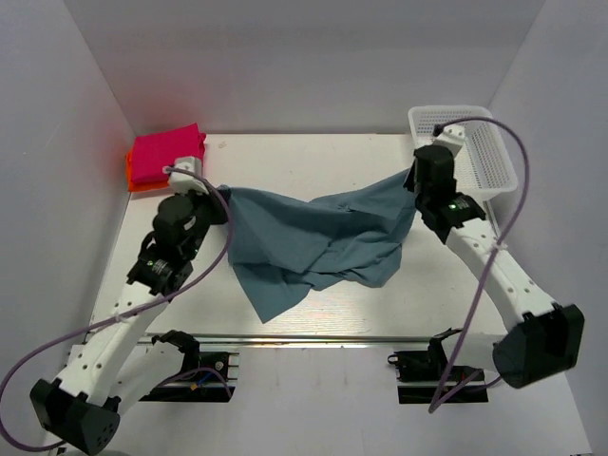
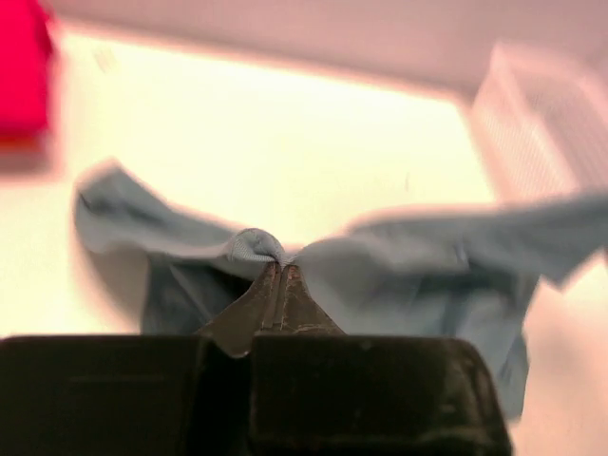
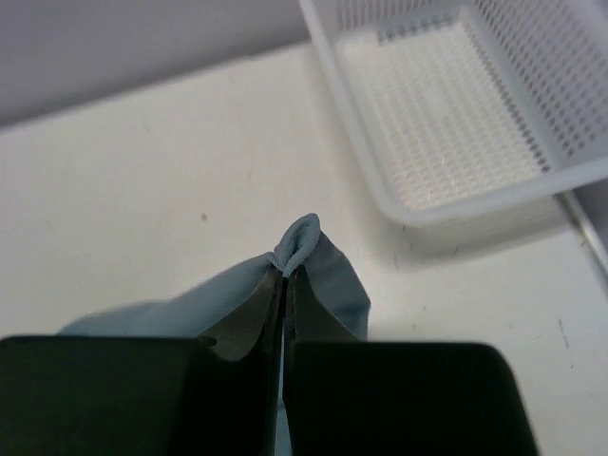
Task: Fold and stack the t-shirts
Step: Flatten out the tshirt
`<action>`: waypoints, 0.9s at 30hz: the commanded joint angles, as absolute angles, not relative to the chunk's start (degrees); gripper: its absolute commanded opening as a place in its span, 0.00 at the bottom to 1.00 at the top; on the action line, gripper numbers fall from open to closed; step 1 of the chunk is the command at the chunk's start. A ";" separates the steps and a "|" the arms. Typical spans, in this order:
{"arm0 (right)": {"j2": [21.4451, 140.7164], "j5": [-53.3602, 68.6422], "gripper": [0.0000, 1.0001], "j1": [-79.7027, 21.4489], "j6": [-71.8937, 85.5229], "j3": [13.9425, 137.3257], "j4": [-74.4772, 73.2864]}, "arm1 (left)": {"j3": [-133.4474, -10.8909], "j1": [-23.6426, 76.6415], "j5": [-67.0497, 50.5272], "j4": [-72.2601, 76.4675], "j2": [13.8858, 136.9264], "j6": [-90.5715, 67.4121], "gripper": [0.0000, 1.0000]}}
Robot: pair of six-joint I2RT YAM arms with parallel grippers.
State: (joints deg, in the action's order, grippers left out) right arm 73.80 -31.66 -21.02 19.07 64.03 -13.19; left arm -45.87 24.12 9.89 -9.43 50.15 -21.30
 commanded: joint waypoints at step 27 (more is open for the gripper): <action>47.64 -22.16 0.00 -20.92 -1.14 113.70 -15.46 | -87.71 23.03 9.59 -13.97 32.17 -4.48 0.00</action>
